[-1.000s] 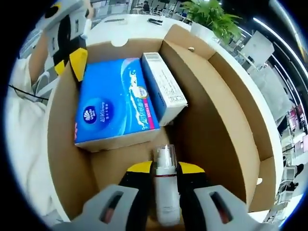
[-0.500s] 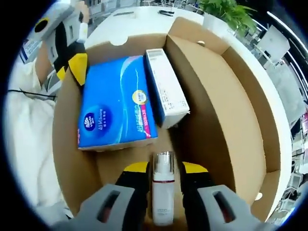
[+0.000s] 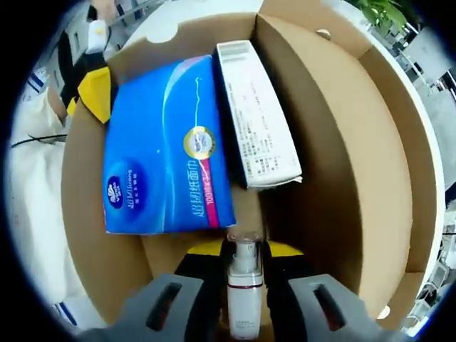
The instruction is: Operate the shoe box by opening the lid, removing the specified soft item, and placing it in the target area until the item is outside and the box remains undamaged.
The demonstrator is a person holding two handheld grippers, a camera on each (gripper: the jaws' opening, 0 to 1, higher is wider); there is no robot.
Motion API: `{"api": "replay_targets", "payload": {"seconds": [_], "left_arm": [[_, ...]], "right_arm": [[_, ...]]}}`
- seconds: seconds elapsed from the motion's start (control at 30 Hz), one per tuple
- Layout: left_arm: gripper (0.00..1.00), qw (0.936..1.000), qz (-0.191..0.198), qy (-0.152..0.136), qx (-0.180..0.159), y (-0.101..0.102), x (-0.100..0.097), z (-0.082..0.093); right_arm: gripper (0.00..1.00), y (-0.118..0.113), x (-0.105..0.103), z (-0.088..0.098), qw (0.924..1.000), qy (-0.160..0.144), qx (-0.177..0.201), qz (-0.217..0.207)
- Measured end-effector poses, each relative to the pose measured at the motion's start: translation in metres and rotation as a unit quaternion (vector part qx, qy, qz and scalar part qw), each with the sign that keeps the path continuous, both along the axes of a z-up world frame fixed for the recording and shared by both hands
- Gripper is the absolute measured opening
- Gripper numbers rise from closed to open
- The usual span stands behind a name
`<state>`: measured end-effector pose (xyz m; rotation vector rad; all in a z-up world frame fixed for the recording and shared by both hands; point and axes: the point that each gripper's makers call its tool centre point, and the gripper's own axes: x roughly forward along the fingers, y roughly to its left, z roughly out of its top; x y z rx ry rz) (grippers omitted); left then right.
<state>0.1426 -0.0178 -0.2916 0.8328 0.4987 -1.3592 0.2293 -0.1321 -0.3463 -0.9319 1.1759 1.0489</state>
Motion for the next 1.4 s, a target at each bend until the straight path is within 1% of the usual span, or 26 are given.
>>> {"api": "replay_targets", "payload": {"seconds": [0.07, 0.1, 0.13, 0.17, 0.23, 0.27, 0.33, 0.4, 0.47, 0.53, 0.57, 0.6, 0.63, 0.73, 0.77, 0.8, 0.83, 0.9, 0.93, 0.97, 1.07, 1.17, 1.23, 1.3, 1.37, 1.4], "left_arm": [[0.05, 1.0000, 0.001, 0.002, 0.002, 0.000, 0.000, 0.000], [0.05, 1.0000, 0.001, 0.003, 0.003, 0.000, 0.000, 0.000], [0.05, 1.0000, 0.001, 0.002, 0.003, 0.000, 0.001, 0.000], [0.05, 1.0000, 0.001, 0.001, 0.003, 0.000, 0.001, 0.000], [0.05, 1.0000, 0.001, -0.002, 0.000, 0.000, 0.001, 0.000], [0.05, 1.0000, 0.000, -0.003, -0.001, 0.000, 0.001, 0.000], [0.05, 1.0000, 0.001, -0.003, 0.001, 0.000, 0.001, 0.000], [0.05, 1.0000, 0.001, -0.002, 0.003, 0.000, 0.001, 0.000], [0.05, 1.0000, 0.001, -0.002, 0.001, 0.000, 0.001, 0.000], [0.05, 1.0000, 0.000, -0.003, -0.002, 0.001, 0.001, 0.000], [0.05, 1.0000, 0.000, -0.003, -0.003, 0.001, 0.001, 0.000], [0.05, 1.0000, 0.000, -0.001, -0.003, 0.001, 0.002, 0.000], [0.05, 1.0000, 0.001, -0.001, -0.002, 0.001, 0.002, 0.000], [0.05, 1.0000, 0.001, -0.001, -0.002, 0.001, 0.002, 0.000], [0.05, 1.0000, 0.000, -0.002, -0.002, 0.001, 0.002, 0.000], [0.05, 1.0000, 0.000, -0.003, -0.003, 0.001, 0.002, 0.000], [0.05, 1.0000, 0.001, -0.004, -0.003, 0.001, 0.002, 0.000], [0.05, 1.0000, 0.001, -0.005, -0.002, 0.001, 0.002, 0.000], [0.05, 1.0000, 0.001, -0.005, -0.001, 0.001, 0.002, 0.000], [0.05, 1.0000, 0.001, -0.005, -0.001, 0.001, 0.002, 0.000], [0.05, 1.0000, 0.002, -0.004, -0.002, 0.001, 0.002, 0.000], [0.05, 1.0000, 0.002, -0.003, -0.002, 0.000, 0.001, 0.000], [0.05, 1.0000, 0.003, -0.003, -0.001, 0.000, 0.001, 0.000], [0.05, 1.0000, 0.003, -0.003, -0.002, 0.000, 0.001, 0.000], [0.05, 1.0000, 0.003, -0.004, -0.003, 0.000, 0.001, 0.000], [0.05, 1.0000, 0.003, -0.004, -0.004, 0.000, 0.001, 0.000]], "right_arm": [[0.19, 0.000, -0.002, 0.000, 1.0000, 0.006, -0.005, -0.001], [0.19, 0.000, -0.004, 0.000, 0.9999, 0.008, -0.012, 0.008], [0.19, 0.001, -0.005, 0.000, 0.9998, 0.007, -0.016, 0.008], [0.19, 0.000, -0.005, 0.000, 0.9997, 0.007, -0.023, -0.004], [0.19, 0.001, -0.008, 0.000, 0.9995, 0.007, -0.030, -0.005], [0.19, 0.000, -0.009, 0.000, 0.9995, 0.005, -0.030, 0.004], [0.19, -0.001, -0.009, 0.000, 0.9994, 0.008, -0.030, -0.014], [0.19, -0.001, -0.011, 0.000, 0.9995, 0.008, -0.025, -0.018], [0.19, -0.002, -0.013, 0.000, 0.9990, 0.007, -0.019, -0.040], [0.18, -0.002, -0.015, 0.002, 0.9996, -0.002, -0.012, -0.027], [0.18, -0.003, -0.019, 0.003, 0.9995, 0.004, -0.010, -0.028], [0.18, -0.002, -0.020, 0.005, 0.9995, 0.002, -0.001, -0.032], [0.18, 0.003, -0.011, 0.010, 0.9993, -0.016, 0.022, -0.027], [0.18, 0.007, -0.009, 0.016, 0.9980, -0.031, 0.047, -0.028], [0.18, 0.011, -0.007, 0.023, 0.9958, -0.041, 0.074, -0.036], [0.18, 0.012, -0.008, 0.025, 0.9950, -0.041, 0.084, -0.034], [0.18, 0.014, -0.007, 0.027, 0.9939, -0.049, 0.095, -0.029], [0.18, 0.009, -0.006, 0.029, 0.9935, -0.056, 0.095, -0.028], [0.18, 0.008, -0.003, 0.030, 0.9924, -0.069, 0.099, -0.025], [0.18, 0.007, -0.002, 0.031, 0.9917, -0.074, 0.101, -0.027], [0.18, 0.008, 0.004, 0.038, 0.9873, -0.082, 0.129, -0.042], [0.18, 0.009, 0.005, 0.042, 0.9845, -0.078, 0.149, -0.050], [0.18, 0.008, 0.004, 0.044, 0.9836, -0.074, 0.155, -0.054], [0.18, 0.009, 0.007, 0.048, 0.9802, -0.087, 0.169, -0.055], [0.18, 0.010, 0.007, 0.049, 0.9785, -0.091, 0.176, -0.056], [0.18, 0.011, 0.009, 0.051, 0.9763, -0.096, 0.184, -0.061]]}}
